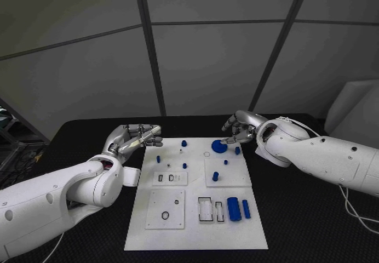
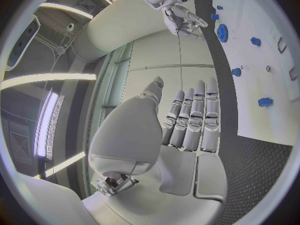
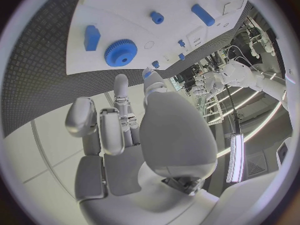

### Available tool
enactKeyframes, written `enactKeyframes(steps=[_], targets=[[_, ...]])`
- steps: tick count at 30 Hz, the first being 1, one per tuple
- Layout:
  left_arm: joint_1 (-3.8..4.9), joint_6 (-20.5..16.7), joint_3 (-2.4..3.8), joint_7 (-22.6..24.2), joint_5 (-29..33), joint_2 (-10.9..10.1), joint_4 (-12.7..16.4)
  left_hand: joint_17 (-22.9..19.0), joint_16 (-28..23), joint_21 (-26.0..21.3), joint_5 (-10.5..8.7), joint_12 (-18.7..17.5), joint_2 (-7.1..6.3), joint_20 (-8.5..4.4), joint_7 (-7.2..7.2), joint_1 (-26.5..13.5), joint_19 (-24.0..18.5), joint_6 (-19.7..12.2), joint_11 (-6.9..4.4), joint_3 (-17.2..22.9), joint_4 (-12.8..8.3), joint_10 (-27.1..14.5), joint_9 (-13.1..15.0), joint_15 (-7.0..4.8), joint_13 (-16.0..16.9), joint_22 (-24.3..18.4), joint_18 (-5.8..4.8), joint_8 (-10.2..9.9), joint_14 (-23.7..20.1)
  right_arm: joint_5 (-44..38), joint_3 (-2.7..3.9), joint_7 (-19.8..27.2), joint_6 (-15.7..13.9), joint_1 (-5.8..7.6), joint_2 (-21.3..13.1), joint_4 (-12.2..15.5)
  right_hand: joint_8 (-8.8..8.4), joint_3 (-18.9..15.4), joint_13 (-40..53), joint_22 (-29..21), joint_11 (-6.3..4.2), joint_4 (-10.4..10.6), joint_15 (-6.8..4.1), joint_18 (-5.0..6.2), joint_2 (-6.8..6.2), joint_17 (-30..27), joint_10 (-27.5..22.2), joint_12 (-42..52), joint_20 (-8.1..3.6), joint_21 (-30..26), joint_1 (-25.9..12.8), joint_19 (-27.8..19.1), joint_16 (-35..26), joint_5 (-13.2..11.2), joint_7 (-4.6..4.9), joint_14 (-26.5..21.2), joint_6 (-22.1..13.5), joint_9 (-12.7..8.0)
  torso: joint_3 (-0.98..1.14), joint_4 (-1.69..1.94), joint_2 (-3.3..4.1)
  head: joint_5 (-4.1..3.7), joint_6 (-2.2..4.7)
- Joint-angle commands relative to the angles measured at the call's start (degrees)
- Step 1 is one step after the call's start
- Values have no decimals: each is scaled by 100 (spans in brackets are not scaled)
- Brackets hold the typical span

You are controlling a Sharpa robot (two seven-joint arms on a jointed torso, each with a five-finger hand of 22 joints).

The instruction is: Assemble the parts on the task board

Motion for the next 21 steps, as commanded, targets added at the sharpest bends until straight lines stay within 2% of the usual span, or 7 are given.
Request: enactKeyframes(steps=[1,7,12,21], targets=[[7,92,4,18,-3,14,-6,9,-37,19,-26,-30,22,-16,39,-1,-44,1,13,-3,-36,-28,-8,32,-6,7,-172,-40,-9,292,10,-227,424,9,9,-15,89,-57,1433,203,2,213,14,-78,34,452,39,1362,-2,114,161,116,220,27,3,329,-90,3,6,5,5,-26,-1],[7,107,4,16,-3,34,-16,9,-37,19,-26,-30,22,-16,39,-1,-44,1,13,-3,-36,-28,-8,32,-6,7,-172,-40,-9,253,11,-259,638,8,123,-186,191,-92,3636,550,70,189,80,-147,51,1163,460,3390,78,305,222,302,531,2,81,428,-229,-14,-5,23,7,-45,-21],[6,112,3,16,-3,41,-23,9,-37,19,-26,-30,22,-16,39,-1,-44,1,13,-3,-36,-28,-8,32,-6,7,-172,-40,-9,140,10,-268,805,7,255,-337,240,-86,4107,614,94,170,99,-157,65,1276,566,3806,110,341,245,323,579,-13,105,440,-270,-16,-6,20,8,-46,-40],[6,110,3,18,-3,44,-31,14,-39,21,-26,-32,26,-15,35,-1,-49,4,11,-4,-40,-27,-7,32,-5,9,-171,-41,-4,69,8,-251,867,4,414,-492,300,-54,4406,677,92,151,104,-166,137,1369,666,4069,117,375,278,349,615,-27,92,454,-250,-10,-9,6,4,-31,-60]])
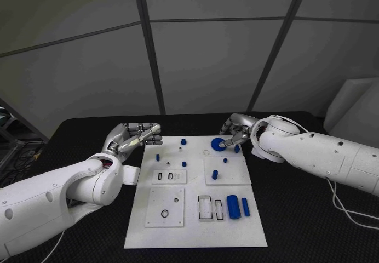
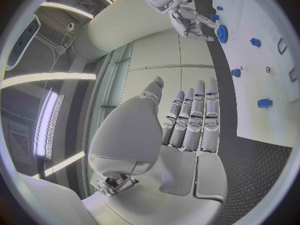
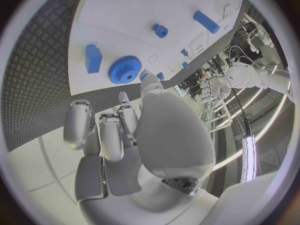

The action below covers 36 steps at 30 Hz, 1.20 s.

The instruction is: Assemble the parts on the task board

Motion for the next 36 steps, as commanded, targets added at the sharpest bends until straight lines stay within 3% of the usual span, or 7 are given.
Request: enactKeyframes(steps=[1,36], targets=[[8,73,4,26,-4,9,2,5,-40,21,-26,-32,26,7,35,-1,-27,4,11,-4,-40,-27,-7,31,-5,10,-171,-19,-5,-83,4,-20,172,9,43,-36,47,10,86,23,0,-31,36,-80,25,709,67,81,0,31,43,61,26,-27,-15,438,7,-1,-4,-6,-3,0,-9],[8,67,4,24,-4,13,-11,11,-44,24,-25,-35,31,9,32,0,-35,6,10,-5,-46,-28,-6,31,-5,12,-170,-23,0,-540,-1,-100,642,1,310,-330,177,146,451,164,-32,-211,15,-105,263,848,212,389,-16,105,244,125,76,-20,-54,461,167,7,1,-17,3,21,-97]])
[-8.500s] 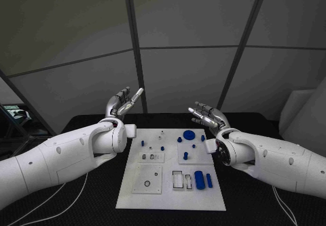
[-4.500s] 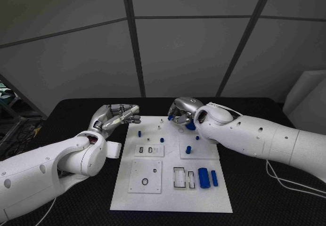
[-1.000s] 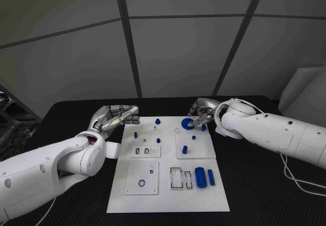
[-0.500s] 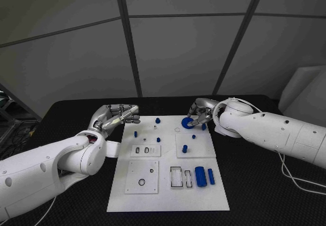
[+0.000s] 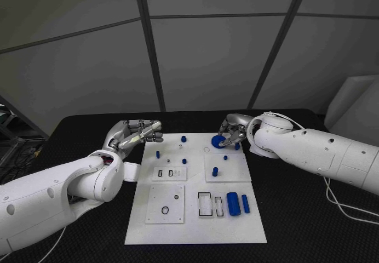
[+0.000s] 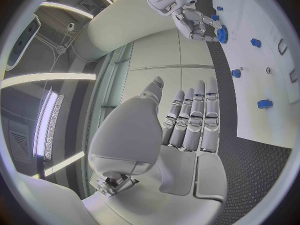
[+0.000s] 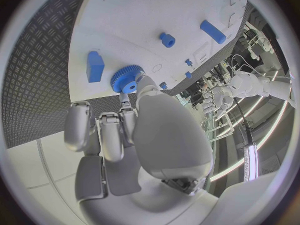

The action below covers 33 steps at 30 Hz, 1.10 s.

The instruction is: Assemble the parts on the task board

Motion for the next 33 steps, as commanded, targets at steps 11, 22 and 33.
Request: enactKeyframes(steps=[11,22,33], targets=[[7,57,4,26,-5,4,0,9,-23,25,-25,-35,31,8,32,1,-36,6,10,4,-36,-28,-6,31,-5,9,-169,-23,0,-280,-5,-67,142,-4,76,-58,129,110,506,61,-33,-126,-11,-116,247,879,124,138,-37,49,35,68,44,-218,-37,465,378,19,-1,2,-3,-8,-23],[7,62,4,21,-5,1,1,13,-26,27,-24,-37,38,9,32,1,-40,8,9,5,-39,-28,-5,31,-5,10,-168,-25,1,-729,-7,-102,-329,-27,71,45,192,415,724,210,-155,-266,-121,-144,393,959,271,312,-127,121,147,161,69,-504,-181,481,817,36,0,-6,-5,-12,-18],[7,69,4,14,-5,-3,0,15,-28,29,-23,-38,46,9,32,4,-43,9,9,9,-42,-28,-5,30,-5,11,-167,-27,3,-1045,-4,-23,-1023,-42,-66,610,88,569,834,344,-160,-299,-133,-174,361,1018,344,400,-153,186,114,249,88,-387,-177,495,830,6,0,-3,-3,-4,3]])
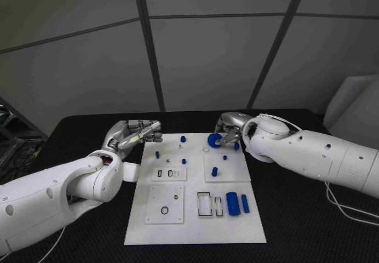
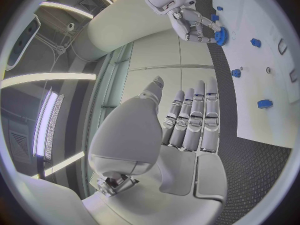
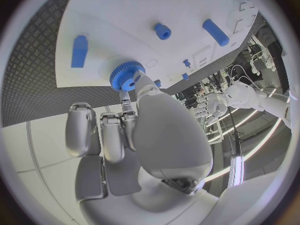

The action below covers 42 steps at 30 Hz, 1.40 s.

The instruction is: Assemble the parts on the task board

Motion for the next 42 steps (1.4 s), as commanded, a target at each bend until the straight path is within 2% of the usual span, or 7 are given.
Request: enactKeyframes(steps=[1,5,8,16,28,36,42], targets=[[7,66,4,21,-6,0,5,8,-28,29,-23,-38,46,9,32,4,-43,9,9,-1,-19,-28,-5,30,-5,7,-168,-27,3,-292,7,5,-469,13,-29,233,-34,43,837,66,-25,6,-27,-85,31,1017,195,25,0,38,-52,57,22,50,-106,493,149,0,-4,0,1,14,9],[7,66,4,20,-6,1,4,8,-28,29,-23,-38,46,9,32,4,-43,9,9,-1,-19,-28,-5,30,-5,7,-168,-27,3,-366,10,-70,-528,14,-2,473,-66,70,838,76,-19,17,-22,-87,-1,1018,195,22,2,43,-98,64,22,72,-99,494,151,-6,-5,0,1,28,9],[7,67,4,19,-6,5,3,8,-28,29,-23,-38,46,9,32,4,-43,9,9,-1,-19,-28,-5,30,-5,7,-168,-27,3,-395,11,-104,-536,15,100,518,-74,76,837,81,-17,20,-21,-89,-9,1020,195,21,2,45,-110,67,23,77,-98,494,152,-8,-3,7,4,33,11],[8,73,4,17,-6,14,0,8,-28,29,-23,-38,46,9,32,4,-43,9,9,-1,-19,-28,-5,30,-5,7,-168,-27,3,-465,1,-159,-524,16,620,277,-104,105,828,90,-14,32,-16,-90,-28,1014,188,11,6,49,-147,72,21,97,-93,493,148,-13,-7,23,5,58,-7],[9,71,5,18,-6,21,-14,14,-33,33,-23,-41,58,10,32,9,-50,10,9,2,-26,-29,-5,30,-4,9,-167,-31,4,-500,-148,-121,-438,8,1223,-199,-151,157,818,88,-9,40,-6,-90,-43,1007,178,-3,13,47,-187,68,18,134,-85,491,139,-20,-3,13,5,121,-39],[10,71,5,18,-6,26,-16,14,-33,33,-23,-41,58,10,32,9,-50,10,9,2,-26,-29,-5,30,-4,9,-167,-31,4,-502,-257,-82,-359,-9,1395,-388,-175,174,815,84,-3,45,-1,-89,-56,1006,174,-8,17,45,-213,65,17,136,-78,491,131,-22,0,5,6,138,-62],[10,74,5,18,-6,32,-19,14,-33,33,-23,-41,58,10,32,9,-50,10,9,2,-26,-29,-5,30,-4,9,-167,-31,4,-502,-293,-91,-334,-16,1469,-479,-215,197,796,74,8,46,8,-87,-81,998,158,-28,25,39,-246,57,15,134,-65,489,107,-27,1,3,5,144,-69]])
